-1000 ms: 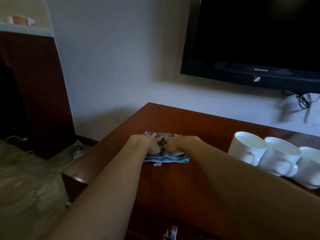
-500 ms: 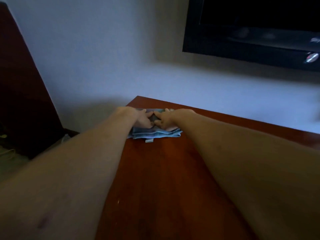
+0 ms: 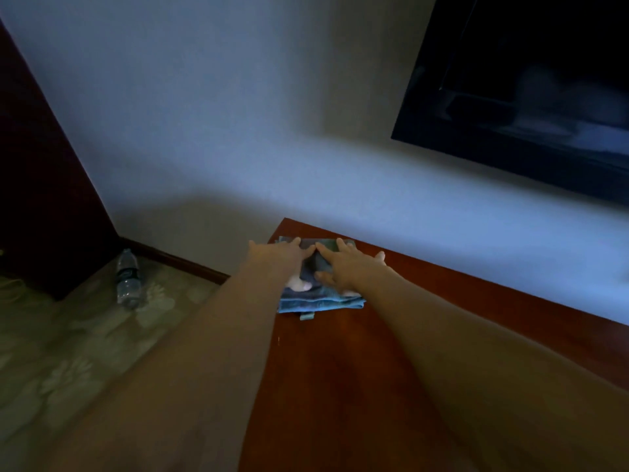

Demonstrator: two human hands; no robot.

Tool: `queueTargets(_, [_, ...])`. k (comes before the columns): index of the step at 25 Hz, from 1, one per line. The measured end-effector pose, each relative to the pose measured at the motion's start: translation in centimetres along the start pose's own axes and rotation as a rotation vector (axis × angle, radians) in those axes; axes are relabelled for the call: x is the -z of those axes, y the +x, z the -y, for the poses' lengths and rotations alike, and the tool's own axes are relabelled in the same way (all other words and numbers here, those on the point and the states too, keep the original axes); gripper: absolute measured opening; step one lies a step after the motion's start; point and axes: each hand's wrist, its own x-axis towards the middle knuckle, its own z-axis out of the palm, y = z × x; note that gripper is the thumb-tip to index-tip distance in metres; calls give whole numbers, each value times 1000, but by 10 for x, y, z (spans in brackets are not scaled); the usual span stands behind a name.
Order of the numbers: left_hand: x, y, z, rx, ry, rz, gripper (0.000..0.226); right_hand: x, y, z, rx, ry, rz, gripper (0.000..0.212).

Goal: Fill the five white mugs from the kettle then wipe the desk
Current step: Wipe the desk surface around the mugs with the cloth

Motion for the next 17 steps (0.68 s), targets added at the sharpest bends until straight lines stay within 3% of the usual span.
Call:
queueTargets(7, [-35, -91, -26, 57, -155, -42, 87, -28, -77, 20, 47, -25, 126, 84])
queueTargets(11, [-70, -148, -55, 92, -225, -28, 89, -40, -146, 36, 34, -92, 261, 103])
queueTargets(17, [-90, -169, -67, 88, -154, -51, 91, -43, -164, 10, 126, -109, 316, 92])
